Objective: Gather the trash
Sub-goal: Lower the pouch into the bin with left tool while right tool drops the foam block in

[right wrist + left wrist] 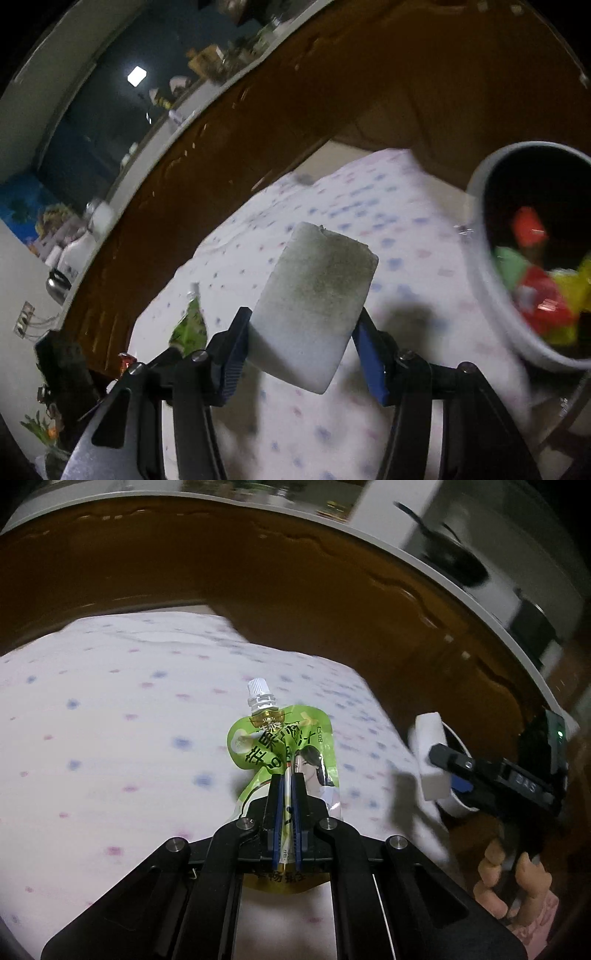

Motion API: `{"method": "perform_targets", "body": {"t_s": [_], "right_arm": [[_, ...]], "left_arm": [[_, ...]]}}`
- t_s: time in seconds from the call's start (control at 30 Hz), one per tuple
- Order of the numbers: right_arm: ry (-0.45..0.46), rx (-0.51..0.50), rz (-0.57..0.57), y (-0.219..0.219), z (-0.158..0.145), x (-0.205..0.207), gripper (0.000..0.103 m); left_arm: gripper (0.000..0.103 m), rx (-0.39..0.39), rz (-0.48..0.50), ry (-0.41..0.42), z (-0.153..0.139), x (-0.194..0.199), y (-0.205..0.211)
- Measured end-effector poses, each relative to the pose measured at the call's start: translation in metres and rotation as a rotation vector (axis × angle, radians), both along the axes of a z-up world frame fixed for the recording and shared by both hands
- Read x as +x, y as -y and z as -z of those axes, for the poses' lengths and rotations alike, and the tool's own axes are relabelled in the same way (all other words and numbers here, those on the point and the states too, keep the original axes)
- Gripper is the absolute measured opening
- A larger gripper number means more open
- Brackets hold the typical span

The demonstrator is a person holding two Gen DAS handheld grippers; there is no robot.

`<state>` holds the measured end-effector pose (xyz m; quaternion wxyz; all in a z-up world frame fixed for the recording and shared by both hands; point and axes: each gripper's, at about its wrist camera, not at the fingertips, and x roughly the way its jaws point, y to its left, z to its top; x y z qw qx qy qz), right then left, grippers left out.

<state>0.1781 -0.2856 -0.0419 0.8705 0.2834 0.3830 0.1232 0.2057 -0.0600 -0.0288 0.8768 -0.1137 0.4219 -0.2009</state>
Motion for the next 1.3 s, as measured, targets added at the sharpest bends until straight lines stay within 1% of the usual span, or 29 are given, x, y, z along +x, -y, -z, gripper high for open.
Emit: {"method": "perform_targets", "body": {"t_s": [0.17, 0.2, 0.3, 0.37, 0.4, 0.57, 0.63, 0.8, 0.97, 1.1, 1.3], "right_arm": [[0.045, -0.015, 0.07, 0.047, -0.013, -0.044, 0.057], [0.052, -0.03, 0.086, 0.055, -0.015, -0.051, 0.057], [0.064, -0.031, 0.122, 0.08, -0.019, -0.062, 0.057], [0.067, -0.013, 0.142, 0.094, -0.02, -0.068, 0.057], [0.065, 0.016, 0.154, 0.106, -0.018, -0.07, 0.057], [0.061, 0.008, 0.201, 0.135, -0.017, -0.071, 0.057], [0.062, 0.024, 0.205, 0.143, -0.017, -0.067, 0.058], [0.046, 0.01, 0.217, 0.164, -0.016, -0.059, 0.06], [0.014, -0.001, 0.222, 0.18, -0.011, -0.05, 0.06], [-0.005, -0.003, 0.216, 0.19, -0.005, -0.045, 0.06], [-0.032, -0.02, 0.195, 0.193, 0.001, -0.036, 0.06]], "left_arm": [[0.004, 0.003, 0.129, 0.011, -0.008, -0.006, 0.062], [0.004, 0.008, 0.147, 0.017, -0.01, -0.007, 0.072], [0.004, 0.009, 0.199, 0.028, -0.017, -0.009, 0.101], [0.004, 0.017, 0.244, 0.036, -0.024, -0.007, 0.125], [0.004, 0.019, 0.262, 0.038, -0.026, -0.008, 0.131], [0.004, 0.049, 0.341, 0.063, -0.039, -0.002, 0.182], [0.004, 0.048, 0.37, 0.058, -0.042, 0.004, 0.199], [0.004, 0.087, 0.403, 0.065, -0.047, 0.015, 0.239], [0.004, 0.132, 0.425, 0.072, -0.044, 0.024, 0.272], [0.004, 0.145, 0.426, 0.055, -0.036, 0.032, 0.287], [0.004, 0.162, 0.433, 0.037, -0.024, 0.035, 0.3]]}}
